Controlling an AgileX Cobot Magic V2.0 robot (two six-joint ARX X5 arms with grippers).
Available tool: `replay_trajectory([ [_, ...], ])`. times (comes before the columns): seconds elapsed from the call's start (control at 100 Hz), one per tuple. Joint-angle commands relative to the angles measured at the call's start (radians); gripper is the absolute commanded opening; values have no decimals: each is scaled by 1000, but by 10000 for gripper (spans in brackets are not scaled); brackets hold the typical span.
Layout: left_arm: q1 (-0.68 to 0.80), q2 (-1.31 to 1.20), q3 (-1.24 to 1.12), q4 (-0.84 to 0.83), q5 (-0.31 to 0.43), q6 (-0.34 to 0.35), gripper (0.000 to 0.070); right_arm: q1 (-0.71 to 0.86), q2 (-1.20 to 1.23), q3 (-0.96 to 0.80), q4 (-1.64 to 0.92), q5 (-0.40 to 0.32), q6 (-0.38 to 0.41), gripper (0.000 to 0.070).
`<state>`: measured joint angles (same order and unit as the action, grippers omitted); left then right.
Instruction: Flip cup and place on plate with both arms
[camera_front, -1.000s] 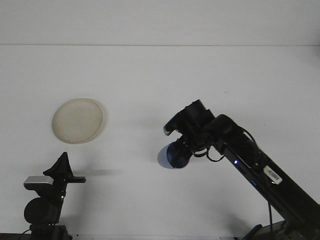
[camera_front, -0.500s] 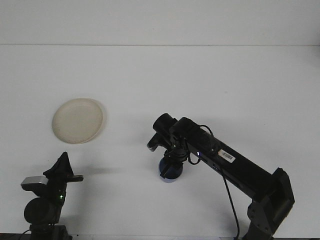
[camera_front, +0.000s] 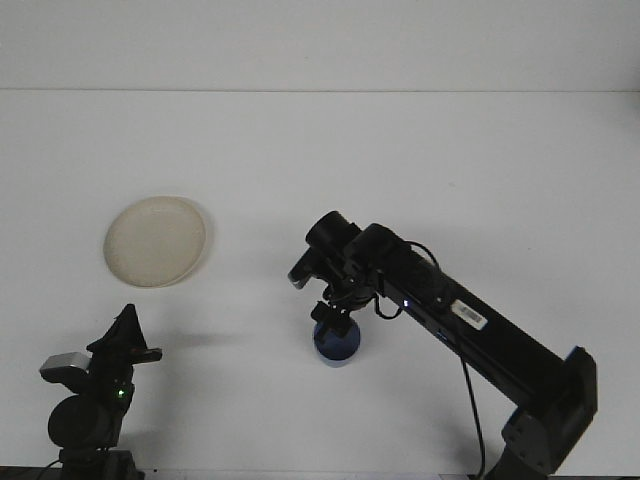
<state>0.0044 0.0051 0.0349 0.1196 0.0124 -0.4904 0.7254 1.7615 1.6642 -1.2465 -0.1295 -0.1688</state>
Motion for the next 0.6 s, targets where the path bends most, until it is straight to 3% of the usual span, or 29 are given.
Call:
replay_trajectory([
  [0.0,2,-2,9,10,34,-93,12,-14,-60,56,14,-1,-4,324],
  [0.15,2,4,33,-5,149,-101,13,-83,-203,65,108,-1,25,324],
  [0.33,1,59,135,-82,223,-94,15,-206,-372,20,219,-1,35,324],
  [0.51,0,233,312,-129,346,8,15,-357,-597,-240,460,-1,48,325],
  [0.59,-4,347,418,-173,386,88,15,-422,-712,-400,587,-2,52,330],
])
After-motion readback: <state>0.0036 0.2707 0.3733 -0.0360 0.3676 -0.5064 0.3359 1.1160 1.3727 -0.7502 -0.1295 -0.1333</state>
